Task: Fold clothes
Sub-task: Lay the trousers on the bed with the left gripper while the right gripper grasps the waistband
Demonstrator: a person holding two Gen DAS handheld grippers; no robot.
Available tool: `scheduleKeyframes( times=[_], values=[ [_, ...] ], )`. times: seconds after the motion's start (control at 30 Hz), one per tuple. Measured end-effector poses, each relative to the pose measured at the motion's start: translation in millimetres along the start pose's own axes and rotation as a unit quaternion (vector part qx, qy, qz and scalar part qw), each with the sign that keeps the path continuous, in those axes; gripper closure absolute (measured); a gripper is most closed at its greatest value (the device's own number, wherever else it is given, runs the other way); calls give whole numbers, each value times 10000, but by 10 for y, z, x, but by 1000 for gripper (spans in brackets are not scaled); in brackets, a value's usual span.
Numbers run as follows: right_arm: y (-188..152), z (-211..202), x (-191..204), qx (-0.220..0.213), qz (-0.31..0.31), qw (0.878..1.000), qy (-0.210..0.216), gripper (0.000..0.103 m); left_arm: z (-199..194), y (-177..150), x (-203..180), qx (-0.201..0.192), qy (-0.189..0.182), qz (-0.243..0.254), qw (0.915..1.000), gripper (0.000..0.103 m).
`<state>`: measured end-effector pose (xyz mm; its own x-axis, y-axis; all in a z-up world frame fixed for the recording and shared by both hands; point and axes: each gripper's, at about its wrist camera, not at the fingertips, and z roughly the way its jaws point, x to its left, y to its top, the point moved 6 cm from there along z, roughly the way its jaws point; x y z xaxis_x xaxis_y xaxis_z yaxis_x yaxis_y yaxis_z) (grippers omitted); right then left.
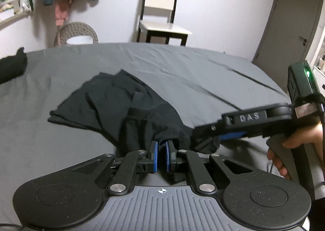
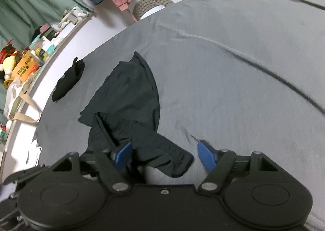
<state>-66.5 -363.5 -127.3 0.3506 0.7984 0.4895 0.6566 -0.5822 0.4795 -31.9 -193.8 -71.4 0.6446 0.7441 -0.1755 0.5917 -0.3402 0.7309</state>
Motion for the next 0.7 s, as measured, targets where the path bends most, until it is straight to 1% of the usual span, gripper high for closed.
scheduleKeyframes(
  times=[0.03, 0.1, 0.13, 0.23, 0.3, 0.37, 0.4, 0.43, 0.47, 0.63, 0.7],
  values=[
    [4, -5, -11, -10, -35, 10000, -68, 48, -7, -8, 2, -26, -20, -53, 10000, 97],
    [9, -34, -55, 18, -20, 9999, -147, 66, -49, -11, 17, -109, -52, -174, 9998, 97],
    [6, -50, -77, 67, 11, 9999, -107, 68, -73, -10, 26, -149, -82, -252, 9995, 97],
    [-37, -83, -76, 262, -97, 9996, -9, 68, -183, -4, 35, -254, -270, -490, 9981, 97],
    [-54, -85, -63, 335, -166, 9993, -36, 68, -259, 2, 14, -322, -335, -579, 9972, 97],
    [-52, -80, -65, 327, -112, 9994, -17, 69, -284, 8, -65, -313, -369, -445, 9978, 97],
    [-48, -74, -77, 341, 19, 9994, 114, 77, -282, 5, -127, -295, -391, -297, 9984, 97],
    [-49, -56, -98, 398, 225, 9985, 296, 82, -266, 2, -178, -270, -398, -157, 9987, 97],
    [-50, -57, -116, 398, 371, 9978, 377, 84, -235, -10, -236, -221, -384, -14, 9990, 97],
    [-44, -108, -191, 293, 916, 9936, 593, 82, -52, -128, -412, 136, -442, 200, 9987, 97],
    [-35, -129, -219, 260, 1041, 9921, 653, 79, -6, -183, -500, 199, -410, 434, 9980, 97]
  ],
)
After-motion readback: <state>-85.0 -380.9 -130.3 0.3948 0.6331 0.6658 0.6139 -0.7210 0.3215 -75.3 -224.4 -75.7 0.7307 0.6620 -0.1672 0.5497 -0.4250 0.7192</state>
